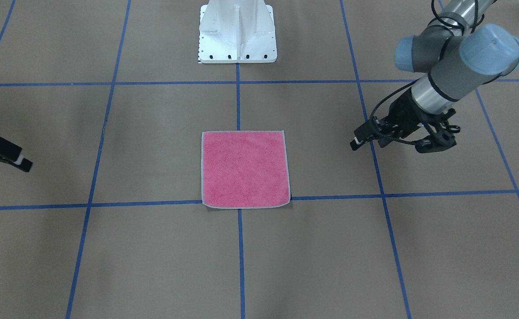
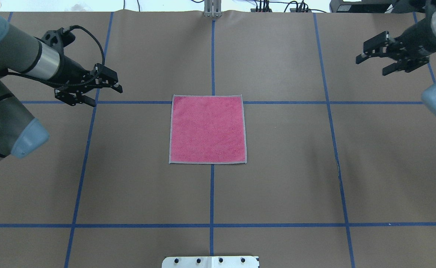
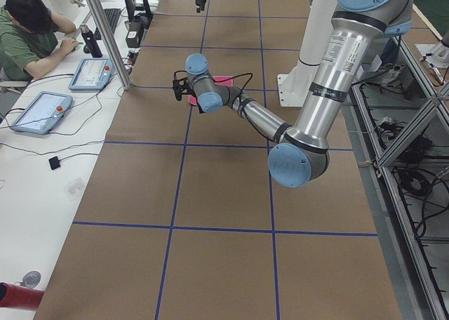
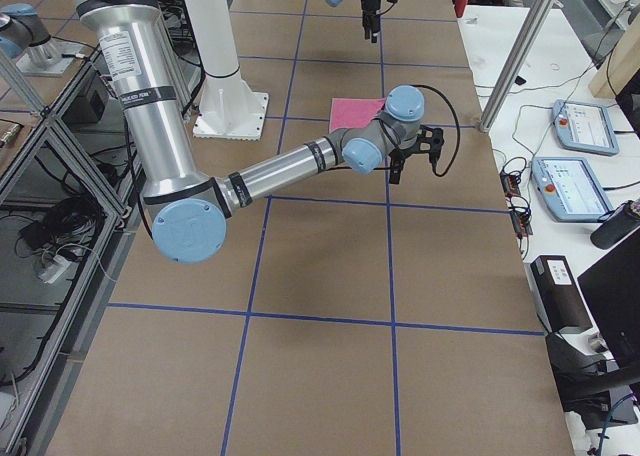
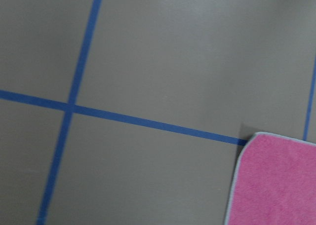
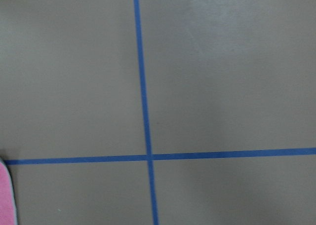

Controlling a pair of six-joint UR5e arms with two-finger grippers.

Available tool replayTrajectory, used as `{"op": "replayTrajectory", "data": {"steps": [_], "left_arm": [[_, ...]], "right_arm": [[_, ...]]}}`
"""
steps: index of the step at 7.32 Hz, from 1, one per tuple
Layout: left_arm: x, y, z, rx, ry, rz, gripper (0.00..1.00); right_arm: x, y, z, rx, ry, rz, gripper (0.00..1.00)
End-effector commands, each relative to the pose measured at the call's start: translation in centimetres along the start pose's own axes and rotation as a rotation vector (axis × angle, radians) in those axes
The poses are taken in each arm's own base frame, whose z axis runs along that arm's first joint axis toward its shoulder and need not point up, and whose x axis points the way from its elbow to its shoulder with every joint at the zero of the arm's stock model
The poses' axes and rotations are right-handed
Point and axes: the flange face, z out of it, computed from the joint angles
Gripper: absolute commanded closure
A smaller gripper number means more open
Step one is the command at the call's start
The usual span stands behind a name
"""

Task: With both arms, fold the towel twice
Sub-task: 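Move both grippers toward the pink towel's near corners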

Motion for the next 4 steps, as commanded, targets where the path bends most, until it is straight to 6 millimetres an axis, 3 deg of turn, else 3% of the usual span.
{"op": "replayTrajectory", "data": {"steps": [1,3,4], "left_arm": [[3.7,5.2,3.5,0.007,0.026,-0.092,0.00],[5.7,10.7,8.0,0.040,0.068,-0.109,0.00],[5.8,12.0,9.6,0.039,0.064,-0.104,0.00]], "right_arm": [[-4.8,5.8,5.6,-0.012,-0.097,0.105,0.01],[-7.7,11.1,10.6,-0.017,-0.138,0.110,0.01],[-8.2,12.4,11.8,-0.032,-0.132,0.099,0.01]]}}
